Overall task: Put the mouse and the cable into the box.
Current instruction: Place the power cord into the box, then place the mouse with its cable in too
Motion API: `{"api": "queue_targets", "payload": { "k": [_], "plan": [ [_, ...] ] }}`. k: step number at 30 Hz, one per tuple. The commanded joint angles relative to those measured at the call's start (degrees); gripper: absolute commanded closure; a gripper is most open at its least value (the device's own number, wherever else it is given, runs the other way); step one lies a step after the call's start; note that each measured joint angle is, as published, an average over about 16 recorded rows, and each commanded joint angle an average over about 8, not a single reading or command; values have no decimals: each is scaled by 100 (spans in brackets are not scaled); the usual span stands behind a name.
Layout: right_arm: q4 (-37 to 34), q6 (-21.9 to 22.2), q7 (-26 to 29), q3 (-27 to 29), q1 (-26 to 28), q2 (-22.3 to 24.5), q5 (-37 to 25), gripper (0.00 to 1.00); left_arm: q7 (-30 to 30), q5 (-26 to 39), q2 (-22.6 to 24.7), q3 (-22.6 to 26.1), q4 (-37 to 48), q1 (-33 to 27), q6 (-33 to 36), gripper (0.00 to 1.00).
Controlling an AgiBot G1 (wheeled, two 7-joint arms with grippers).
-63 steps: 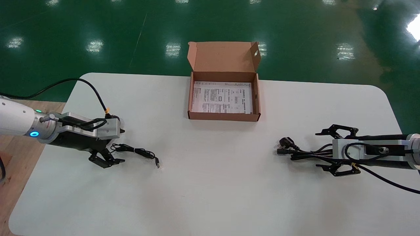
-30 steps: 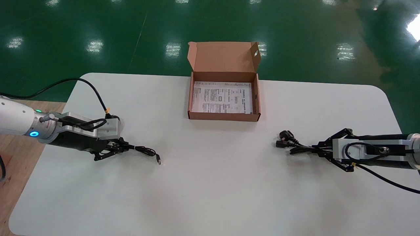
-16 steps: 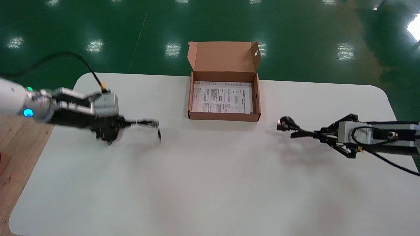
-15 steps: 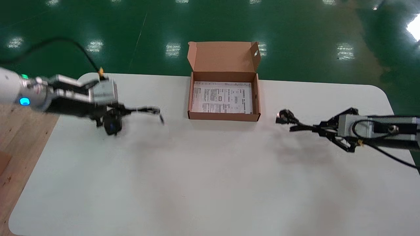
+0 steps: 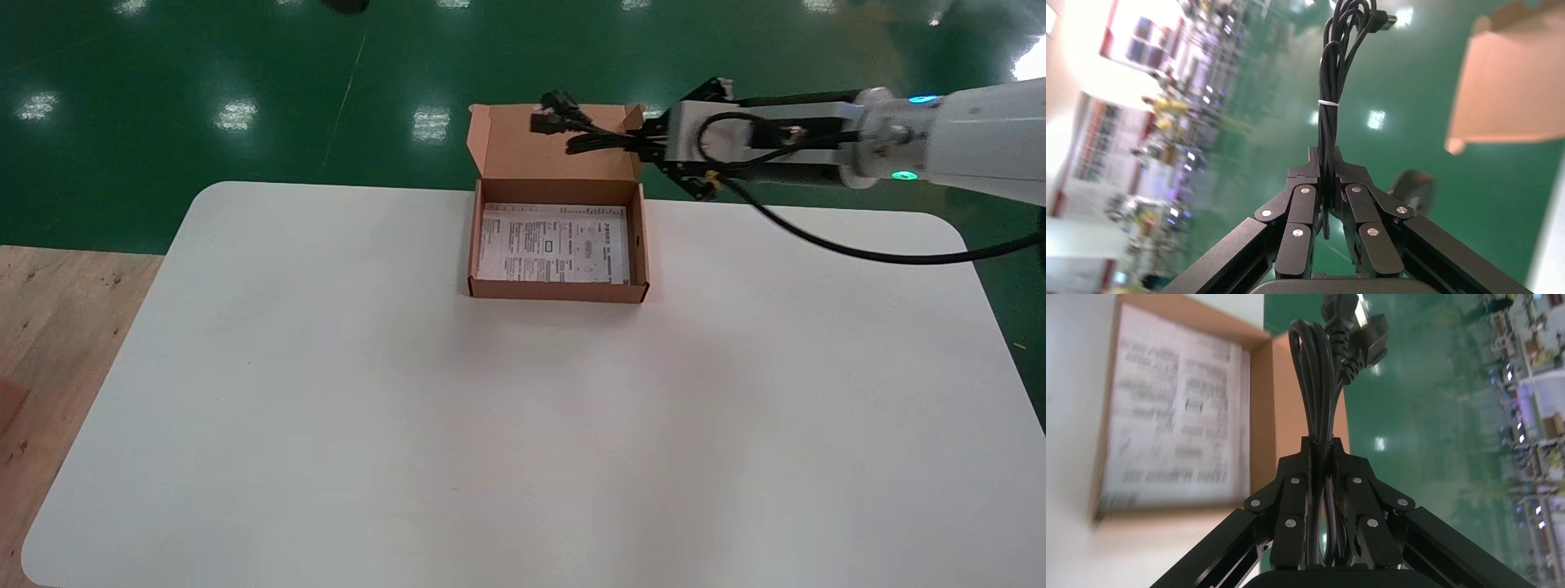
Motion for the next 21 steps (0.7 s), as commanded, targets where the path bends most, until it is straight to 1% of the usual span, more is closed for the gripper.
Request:
{"api": "queue_targets", "payload": {
  "k": [1, 5, 10, 15, 21],
  "plan": [
    [78, 266, -28, -24, -40, -284, -40, 100, 108, -71, 70, -62, -103, -154, -62, 100],
    [-64, 624, -230, -95, -142, -663, -144, 100, 397, -210, 208, -156, -168, -360, 20, 100],
    [-328, 882, -467, -188, -235, -987, -245, 100, 724, -316, 330, -219, -172, -542, 176, 100],
    [-495, 1002, -556, -300, -324, -1115, -285, 100, 853, -307, 396, -206, -45, -629, 274, 100],
    [-539, 1023, -422, -471, -411, -1147, -288, 100, 916, -292, 397, -189, 149, -650, 357, 100]
  ]
}}
